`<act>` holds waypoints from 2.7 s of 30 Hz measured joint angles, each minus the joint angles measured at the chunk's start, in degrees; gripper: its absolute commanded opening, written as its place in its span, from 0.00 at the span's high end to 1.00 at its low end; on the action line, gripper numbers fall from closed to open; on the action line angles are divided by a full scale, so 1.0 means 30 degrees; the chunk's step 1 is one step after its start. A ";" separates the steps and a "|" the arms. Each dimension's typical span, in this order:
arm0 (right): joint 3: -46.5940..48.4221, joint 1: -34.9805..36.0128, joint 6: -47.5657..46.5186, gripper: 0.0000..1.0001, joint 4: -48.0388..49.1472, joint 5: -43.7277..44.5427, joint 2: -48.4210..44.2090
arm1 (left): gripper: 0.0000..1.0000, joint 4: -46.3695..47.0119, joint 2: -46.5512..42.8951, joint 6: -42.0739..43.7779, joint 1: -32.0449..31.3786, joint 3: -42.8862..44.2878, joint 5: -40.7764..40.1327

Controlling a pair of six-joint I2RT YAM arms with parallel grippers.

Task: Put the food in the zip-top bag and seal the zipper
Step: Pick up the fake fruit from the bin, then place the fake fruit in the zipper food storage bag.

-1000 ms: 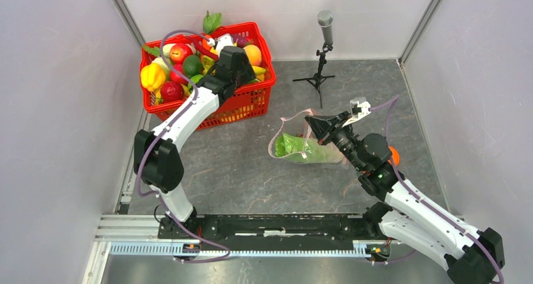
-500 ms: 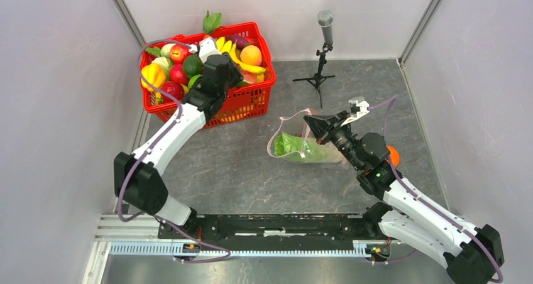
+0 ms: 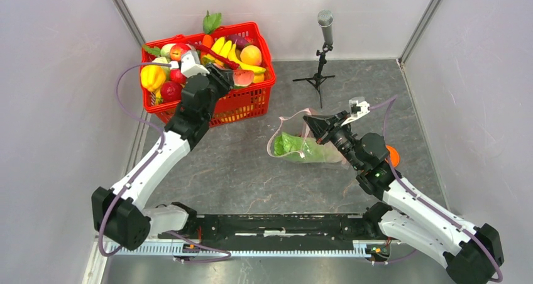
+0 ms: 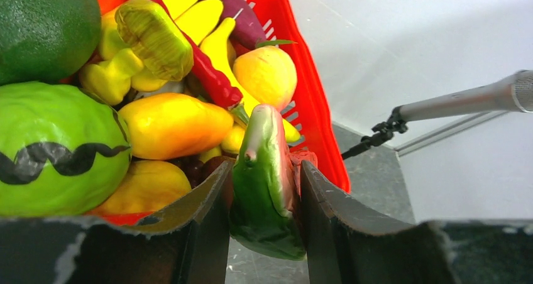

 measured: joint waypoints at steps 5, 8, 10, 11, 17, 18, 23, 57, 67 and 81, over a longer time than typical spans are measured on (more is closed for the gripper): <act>-0.0277 0.0000 0.0277 1.00 0.0182 0.0000 0.0000 | 0.77 0.1086 -0.1282 -0.0619 0.0000 -0.1377 0.0962; -0.0284 0.0000 0.0328 1.00 0.0255 0.0007 0.0007 | 0.77 0.1734 -0.1960 -0.0976 0.0000 -0.2127 0.1967; -0.0284 0.0000 0.0342 1.00 0.0299 0.0007 0.0029 | 0.77 0.2135 -0.2404 -0.1202 0.0000 -0.2645 0.2769; -0.0284 0.0000 0.0342 1.00 0.0335 0.0007 0.0066 | 0.77 0.2339 -0.2652 -0.1333 -0.0007 -0.2914 0.3220; -0.0284 0.0000 0.0481 1.00 0.0423 0.0007 0.0444 | 0.78 0.2936 -0.3912 -0.2178 -0.0007 -0.4182 0.5508; -0.0291 0.0000 0.0525 1.00 0.0466 0.0022 0.0459 | 0.78 0.3096 -0.4211 -0.2361 -0.0007 -0.4466 0.5938; -0.0372 0.0000 0.0772 1.00 0.0874 0.0335 0.0488 | 0.79 0.3628 -0.5187 -0.2739 -0.0160 -0.5421 0.7650; -0.0379 0.0000 0.1632 1.00 0.1654 -0.0066 0.1370 | 0.80 0.3490 -0.3351 0.0758 -0.7664 -0.6601 0.4371; -0.0379 0.0000 0.1785 1.00 0.1858 -0.0175 0.1421 | 0.73 0.5202 -0.2200 0.0750 -0.8881 -0.6528 0.0729; -0.0408 0.0000 0.1836 1.00 0.2113 -0.0204 0.1603 | 0.15 0.5814 -0.0036 0.1064 -0.9413 -0.5472 0.1792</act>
